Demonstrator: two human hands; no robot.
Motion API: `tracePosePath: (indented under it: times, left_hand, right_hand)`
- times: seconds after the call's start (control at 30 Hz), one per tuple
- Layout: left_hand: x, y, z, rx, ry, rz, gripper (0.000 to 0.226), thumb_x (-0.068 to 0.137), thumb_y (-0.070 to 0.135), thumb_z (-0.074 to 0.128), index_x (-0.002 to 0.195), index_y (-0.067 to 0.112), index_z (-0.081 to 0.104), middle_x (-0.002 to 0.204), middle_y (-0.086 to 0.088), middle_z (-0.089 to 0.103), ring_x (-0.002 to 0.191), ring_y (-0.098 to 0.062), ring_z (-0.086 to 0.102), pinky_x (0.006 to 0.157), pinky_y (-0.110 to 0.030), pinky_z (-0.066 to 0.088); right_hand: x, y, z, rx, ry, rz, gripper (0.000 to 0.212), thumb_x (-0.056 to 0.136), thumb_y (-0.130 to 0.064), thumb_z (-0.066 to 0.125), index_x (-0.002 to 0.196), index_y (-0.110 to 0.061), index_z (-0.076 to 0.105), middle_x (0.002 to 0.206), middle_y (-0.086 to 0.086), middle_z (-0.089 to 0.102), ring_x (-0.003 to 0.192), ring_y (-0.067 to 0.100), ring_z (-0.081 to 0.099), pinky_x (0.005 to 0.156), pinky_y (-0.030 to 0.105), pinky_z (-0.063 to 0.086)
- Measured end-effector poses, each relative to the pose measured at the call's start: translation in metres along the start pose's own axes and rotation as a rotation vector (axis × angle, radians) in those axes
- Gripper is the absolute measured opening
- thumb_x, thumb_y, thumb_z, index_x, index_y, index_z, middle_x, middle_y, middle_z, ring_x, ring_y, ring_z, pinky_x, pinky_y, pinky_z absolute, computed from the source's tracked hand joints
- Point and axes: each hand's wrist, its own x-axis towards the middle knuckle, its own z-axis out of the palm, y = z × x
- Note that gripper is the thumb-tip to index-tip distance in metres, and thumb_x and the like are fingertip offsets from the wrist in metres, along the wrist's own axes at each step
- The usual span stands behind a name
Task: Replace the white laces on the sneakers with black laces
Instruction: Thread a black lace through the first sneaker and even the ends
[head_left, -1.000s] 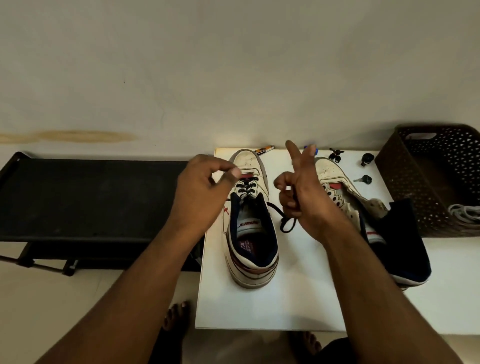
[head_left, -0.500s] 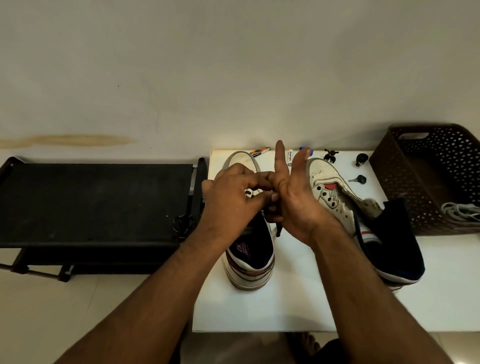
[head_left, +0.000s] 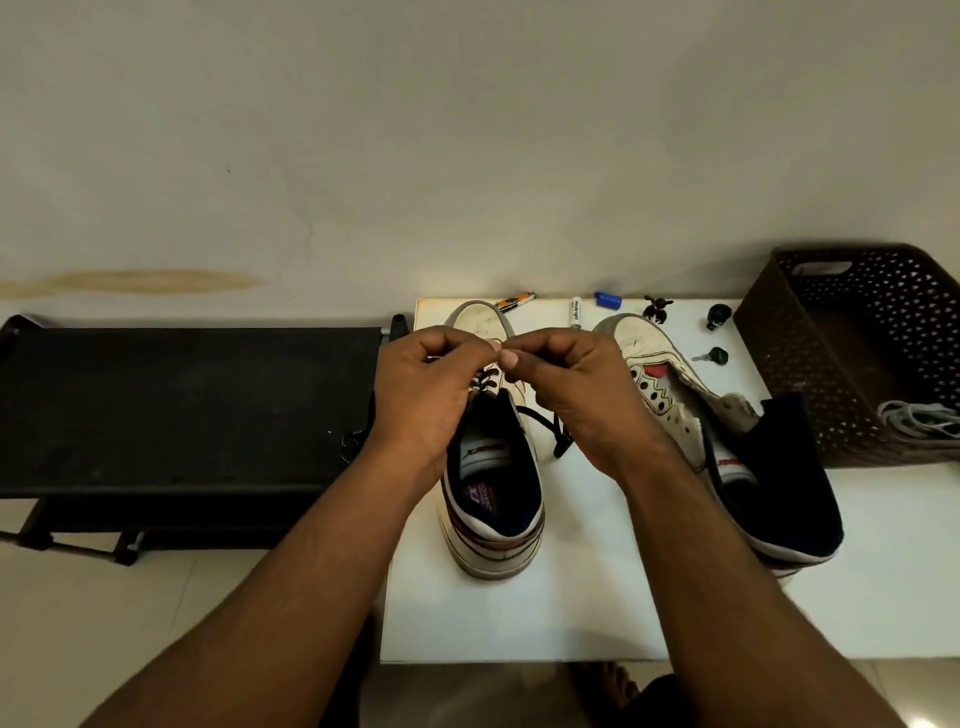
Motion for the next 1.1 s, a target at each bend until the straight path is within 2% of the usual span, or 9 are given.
tracePosePath:
  times: [0.17,0.3,0.37,0.47,0.57,0.7,0.8,0.97,1.1]
  left_hand:
    - [0.0,0.003,-0.022,0.152,-0.098,-0.106,0.011,0.082,0.026,0.074,0.085,0.014,0.075,0.085,0.002,0.073,0.082,-0.006,0.066,0.073,-0.021,0.047]
    - [-0.017,-0.004,-0.05,0.418,-0.116,-0.155,0.021,0.081,0.041,0.072,0.082,0.02,0.074,0.077,0.002,0.071,0.071,-0.014,0.067,0.064,-0.026,0.052]
    - [-0.019,-0.007,-0.049,0.366,-0.118,-0.166,0.017,0.084,0.032,0.071,0.079,0.017,0.075,0.073,-0.001,0.072,0.068,-0.018,0.068,0.061,-0.027,0.055]
    - [-0.011,-0.009,-0.042,0.255,-0.069,-0.196,0.015,0.088,0.02,0.068,0.08,0.009,0.076,0.077,-0.011,0.073,0.073,-0.024,0.07,0.069,-0.035,0.06]
    - [-0.005,-0.012,-0.039,0.175,-0.046,-0.247,0.015,0.09,0.017,0.065,0.082,0.008,0.075,0.079,-0.014,0.073,0.07,-0.021,0.068,0.069,-0.033,0.058]
    - [-0.003,-0.011,-0.041,0.035,-0.073,-0.321,0.012,0.089,0.012,0.065,0.087,0.004,0.073,0.076,-0.01,0.073,0.065,-0.017,0.067,0.059,-0.025,0.056]
    - [0.0,-0.012,-0.044,0.021,-0.115,-0.329,0.015,0.087,0.014,0.068,0.091,0.001,0.073,0.082,-0.014,0.073,0.068,-0.02,0.068,0.063,-0.027,0.056]
    - [0.004,-0.012,-0.044,0.029,-0.134,-0.326,0.02,0.092,0.019,0.063,0.091,0.001,0.072,0.074,-0.01,0.071,0.063,-0.018,0.065,0.061,-0.026,0.054]
    - [0.003,-0.015,-0.044,-0.012,-0.147,-0.351,0.018,0.093,0.014,0.061,0.093,0.0,0.071,0.077,-0.011,0.07,0.061,-0.015,0.063,0.059,-0.024,0.054]
  right_hand:
    - [0.004,0.007,0.0,-0.126,0.007,-0.041,0.011,0.083,-0.003,0.069,0.083,-0.012,0.073,0.072,-0.007,0.072,0.072,0.004,0.067,0.068,0.016,0.05]
    - [0.006,0.015,0.0,-0.305,-0.005,-0.038,0.02,0.083,-0.011,0.072,0.076,-0.03,0.071,0.079,-0.008,0.071,0.082,0.014,0.067,0.079,0.038,0.056]
    - [0.006,0.015,0.003,-0.318,-0.006,-0.048,0.017,0.082,-0.012,0.073,0.076,-0.028,0.071,0.084,-0.007,0.069,0.084,0.014,0.065,0.078,0.036,0.055]
    - [0.005,0.016,0.008,-0.413,-0.029,-0.051,0.009,0.084,-0.014,0.07,0.079,-0.022,0.07,0.088,-0.007,0.064,0.082,0.002,0.058,0.071,0.02,0.048]
    - [0.003,0.018,0.015,-0.495,-0.098,0.009,0.007,0.089,-0.021,0.065,0.082,-0.023,0.066,0.083,-0.013,0.062,0.073,-0.007,0.054,0.061,0.009,0.041]
    - [0.004,0.022,0.024,-0.625,-0.039,-0.031,0.006,0.088,-0.021,0.064,0.083,-0.023,0.067,0.082,-0.011,0.063,0.076,0.0,0.055,0.066,0.017,0.042]
    - [0.003,0.024,0.029,-0.736,0.018,-0.086,0.007,0.088,-0.021,0.064,0.086,-0.016,0.069,0.087,-0.004,0.064,0.082,0.011,0.057,0.074,0.026,0.046]
    - [-0.003,0.025,0.038,-0.675,0.139,-0.128,0.01,0.09,-0.017,0.062,0.089,-0.009,0.069,0.09,0.0,0.064,0.085,0.011,0.055,0.076,0.024,0.045]
    - [-0.002,0.023,0.037,-0.748,0.069,-0.116,0.012,0.091,-0.02,0.061,0.092,-0.011,0.069,0.093,0.0,0.063,0.087,0.013,0.055,0.079,0.026,0.045]
